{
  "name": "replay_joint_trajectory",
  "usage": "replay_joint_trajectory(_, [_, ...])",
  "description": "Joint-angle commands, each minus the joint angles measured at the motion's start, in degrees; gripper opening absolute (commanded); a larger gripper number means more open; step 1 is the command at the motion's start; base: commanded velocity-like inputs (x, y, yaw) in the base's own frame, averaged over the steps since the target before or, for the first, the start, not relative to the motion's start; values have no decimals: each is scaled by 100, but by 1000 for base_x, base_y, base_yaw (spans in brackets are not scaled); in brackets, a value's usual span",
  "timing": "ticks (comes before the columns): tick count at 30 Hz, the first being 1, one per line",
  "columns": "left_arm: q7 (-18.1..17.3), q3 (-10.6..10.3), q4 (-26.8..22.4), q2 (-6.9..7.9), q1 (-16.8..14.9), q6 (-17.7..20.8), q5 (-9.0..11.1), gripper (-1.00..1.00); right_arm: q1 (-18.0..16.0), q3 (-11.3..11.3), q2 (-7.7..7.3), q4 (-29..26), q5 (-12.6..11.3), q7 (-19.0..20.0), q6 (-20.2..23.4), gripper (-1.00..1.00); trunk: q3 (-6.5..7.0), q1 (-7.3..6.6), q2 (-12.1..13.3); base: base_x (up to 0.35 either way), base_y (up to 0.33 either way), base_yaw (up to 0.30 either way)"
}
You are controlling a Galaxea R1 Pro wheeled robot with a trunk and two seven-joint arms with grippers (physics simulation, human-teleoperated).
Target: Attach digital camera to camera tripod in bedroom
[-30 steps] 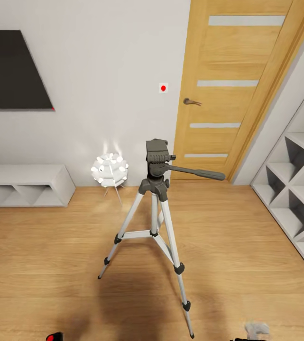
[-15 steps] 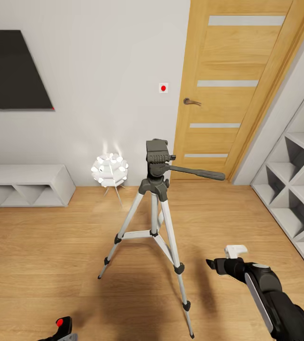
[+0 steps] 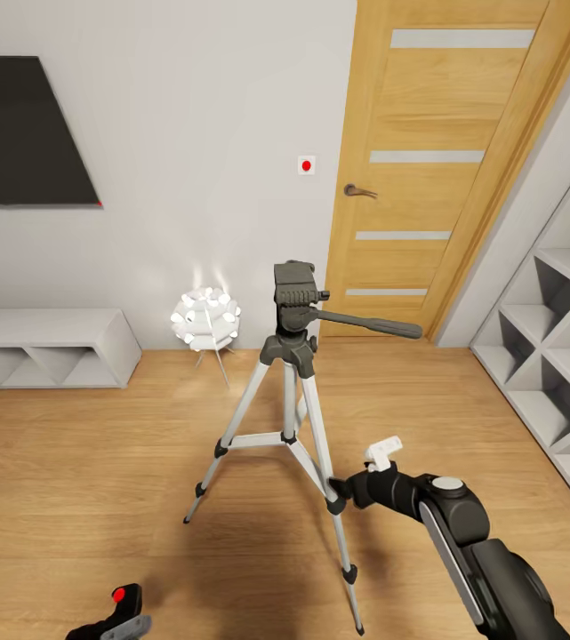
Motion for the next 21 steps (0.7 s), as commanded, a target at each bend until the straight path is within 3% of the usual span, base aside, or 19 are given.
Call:
replay_joint_trajectory(1, [38,-44,-13,6,-2,25,38,-100,-5,42,2,-7,-11,2,32,100,-10,3,-11,0,0,0])
replay_joint_trajectory(12, [13,-29,-75,11,-1,-12,37,-100,-5,77,51,13,1,-109,12,100,-10,3,-11,0,0,0])
replay_joint_trajectory(21, [-16,-24,-79,5,-1,-28,41,-100,-19,97,453,111,-38,-323,-676,100,-10,3,-11,0,0,0])
